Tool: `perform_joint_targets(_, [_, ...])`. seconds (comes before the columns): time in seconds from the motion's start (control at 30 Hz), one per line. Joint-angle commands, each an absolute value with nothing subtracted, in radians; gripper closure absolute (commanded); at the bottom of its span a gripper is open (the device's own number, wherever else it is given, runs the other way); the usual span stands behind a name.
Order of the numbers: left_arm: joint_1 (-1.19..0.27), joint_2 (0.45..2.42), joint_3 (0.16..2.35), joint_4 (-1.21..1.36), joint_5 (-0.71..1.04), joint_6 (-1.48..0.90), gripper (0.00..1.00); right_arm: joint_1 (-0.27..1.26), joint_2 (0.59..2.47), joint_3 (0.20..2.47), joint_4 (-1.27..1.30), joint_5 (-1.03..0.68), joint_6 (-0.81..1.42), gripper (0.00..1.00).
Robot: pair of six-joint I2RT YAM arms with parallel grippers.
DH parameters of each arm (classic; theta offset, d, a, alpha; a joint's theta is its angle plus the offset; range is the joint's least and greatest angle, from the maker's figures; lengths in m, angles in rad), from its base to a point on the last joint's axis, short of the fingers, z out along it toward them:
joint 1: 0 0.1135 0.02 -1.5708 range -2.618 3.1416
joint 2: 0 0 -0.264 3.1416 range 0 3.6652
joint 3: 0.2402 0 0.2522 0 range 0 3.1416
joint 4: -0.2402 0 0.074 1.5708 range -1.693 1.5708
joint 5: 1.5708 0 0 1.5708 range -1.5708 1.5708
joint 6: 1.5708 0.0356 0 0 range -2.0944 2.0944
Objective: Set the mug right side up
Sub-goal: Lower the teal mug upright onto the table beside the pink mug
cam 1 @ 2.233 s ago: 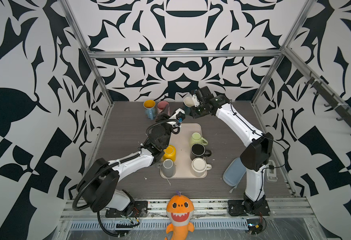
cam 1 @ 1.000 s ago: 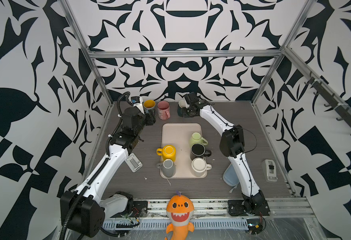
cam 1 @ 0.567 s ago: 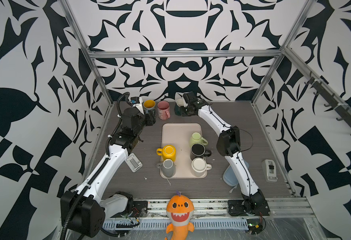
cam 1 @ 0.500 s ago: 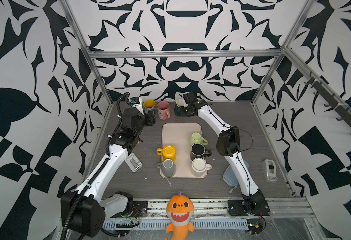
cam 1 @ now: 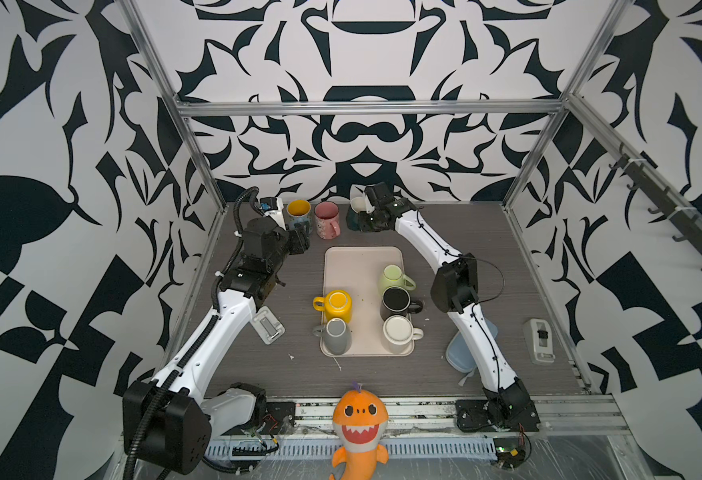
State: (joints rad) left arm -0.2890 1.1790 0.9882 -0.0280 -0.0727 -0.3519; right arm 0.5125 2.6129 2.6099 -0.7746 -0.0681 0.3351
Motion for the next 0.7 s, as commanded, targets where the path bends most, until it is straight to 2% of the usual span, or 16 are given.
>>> perform_joint_targets(0.0, [-0.284, 1.159, 0.968, -0.025, -0.06, -0.37, 0.36, 0.52, 2.563, 2.674, -0.703, -0.075, 0.335, 0.94])
perform_joint_targets(0.5, [-0.276, 1.158, 0.956, -0.027, -0.054, -0.371, 0.36, 0.522, 2.579, 2.677, -0.743, -0.071, 0.317, 0.92])
perform_joint_targets(0.67, [-0.276, 1.166, 0.955, -0.035, -0.052, -0.372, 0.36, 0.524, 2.583, 2.676, -0.753, -0.069, 0.311, 0.86])
